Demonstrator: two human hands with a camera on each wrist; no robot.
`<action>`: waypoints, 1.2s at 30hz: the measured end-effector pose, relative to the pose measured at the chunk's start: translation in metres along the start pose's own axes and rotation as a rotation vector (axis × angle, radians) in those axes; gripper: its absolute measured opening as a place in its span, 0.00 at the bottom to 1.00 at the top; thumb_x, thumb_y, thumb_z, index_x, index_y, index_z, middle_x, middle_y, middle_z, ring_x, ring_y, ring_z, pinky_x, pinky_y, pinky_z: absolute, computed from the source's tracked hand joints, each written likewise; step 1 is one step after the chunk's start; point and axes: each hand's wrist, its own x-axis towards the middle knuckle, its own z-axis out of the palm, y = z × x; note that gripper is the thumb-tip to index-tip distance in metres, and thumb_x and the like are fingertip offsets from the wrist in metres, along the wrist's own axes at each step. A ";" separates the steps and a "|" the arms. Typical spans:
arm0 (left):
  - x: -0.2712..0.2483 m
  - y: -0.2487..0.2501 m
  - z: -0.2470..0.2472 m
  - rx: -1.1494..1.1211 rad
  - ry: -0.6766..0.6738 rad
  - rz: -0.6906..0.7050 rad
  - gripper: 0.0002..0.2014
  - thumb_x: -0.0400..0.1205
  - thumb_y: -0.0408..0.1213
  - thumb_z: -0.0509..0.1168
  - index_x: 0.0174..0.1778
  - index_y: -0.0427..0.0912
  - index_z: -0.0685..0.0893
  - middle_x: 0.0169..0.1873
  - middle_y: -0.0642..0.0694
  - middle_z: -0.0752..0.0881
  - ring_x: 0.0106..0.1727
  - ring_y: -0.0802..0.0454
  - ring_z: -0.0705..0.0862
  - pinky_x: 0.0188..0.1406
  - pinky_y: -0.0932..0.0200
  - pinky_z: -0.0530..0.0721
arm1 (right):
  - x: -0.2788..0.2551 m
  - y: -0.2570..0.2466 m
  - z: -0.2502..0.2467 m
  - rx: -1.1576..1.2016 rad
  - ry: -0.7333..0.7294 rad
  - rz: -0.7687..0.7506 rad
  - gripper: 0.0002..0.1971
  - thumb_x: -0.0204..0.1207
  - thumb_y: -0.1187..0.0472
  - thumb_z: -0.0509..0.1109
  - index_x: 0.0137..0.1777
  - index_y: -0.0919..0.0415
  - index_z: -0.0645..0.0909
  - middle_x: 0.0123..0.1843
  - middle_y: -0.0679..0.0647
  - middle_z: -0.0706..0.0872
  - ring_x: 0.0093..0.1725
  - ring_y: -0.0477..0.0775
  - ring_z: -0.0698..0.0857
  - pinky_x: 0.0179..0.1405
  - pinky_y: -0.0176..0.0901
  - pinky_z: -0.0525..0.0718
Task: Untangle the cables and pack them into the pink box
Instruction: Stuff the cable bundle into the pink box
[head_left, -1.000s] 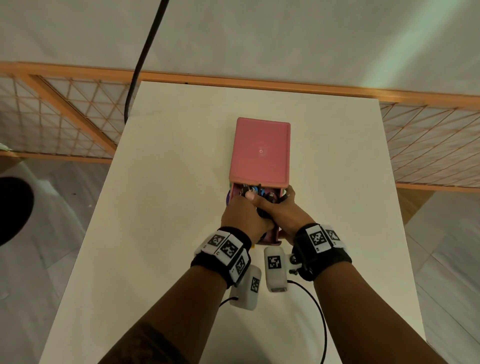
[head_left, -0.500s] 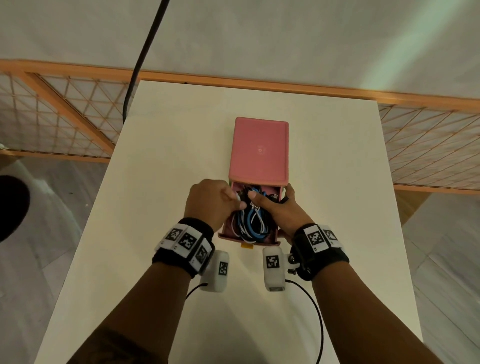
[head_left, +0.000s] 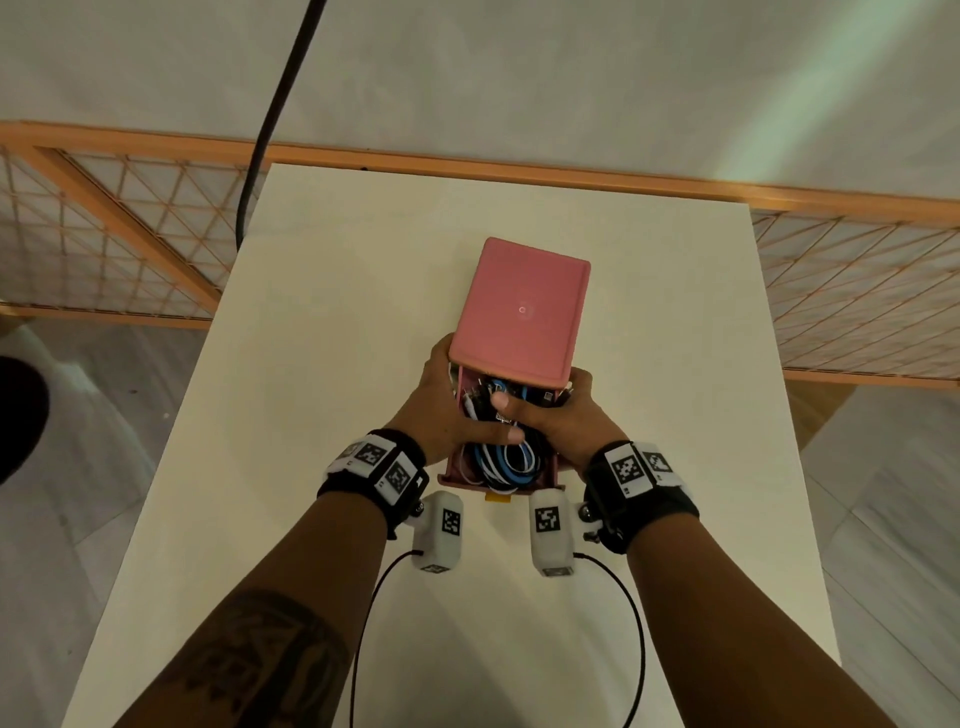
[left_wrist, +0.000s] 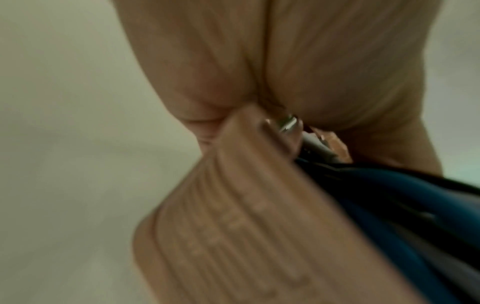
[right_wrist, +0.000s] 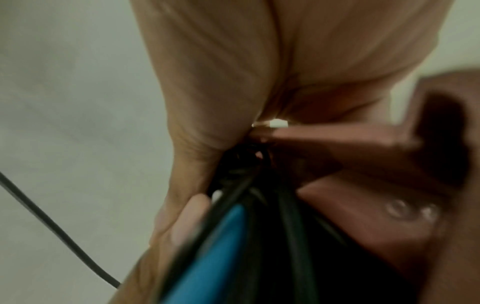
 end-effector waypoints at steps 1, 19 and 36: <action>0.001 -0.001 -0.001 0.009 0.015 -0.012 0.68 0.55 0.54 0.91 0.85 0.62 0.54 0.77 0.51 0.75 0.76 0.54 0.79 0.76 0.45 0.82 | 0.000 -0.001 0.000 -0.014 0.018 -0.006 0.54 0.47 0.32 0.88 0.70 0.39 0.60 0.61 0.49 0.87 0.55 0.55 0.91 0.57 0.60 0.91; 0.009 0.013 0.003 0.097 0.262 -0.122 0.41 0.66 0.54 0.87 0.69 0.46 0.75 0.64 0.50 0.86 0.63 0.52 0.85 0.57 0.60 0.78 | 0.002 -0.005 -0.012 0.225 -0.132 -0.025 0.37 0.75 0.35 0.73 0.82 0.43 0.66 0.75 0.50 0.83 0.68 0.60 0.87 0.57 0.65 0.90; 0.008 0.019 0.005 0.138 0.104 -0.092 0.49 0.74 0.48 0.83 0.83 0.42 0.57 0.65 0.50 0.79 0.64 0.52 0.83 0.51 0.70 0.79 | 0.012 -0.005 -0.020 0.035 -0.034 -0.076 0.46 0.66 0.48 0.86 0.79 0.49 0.62 0.64 0.44 0.81 0.61 0.53 0.88 0.56 0.59 0.91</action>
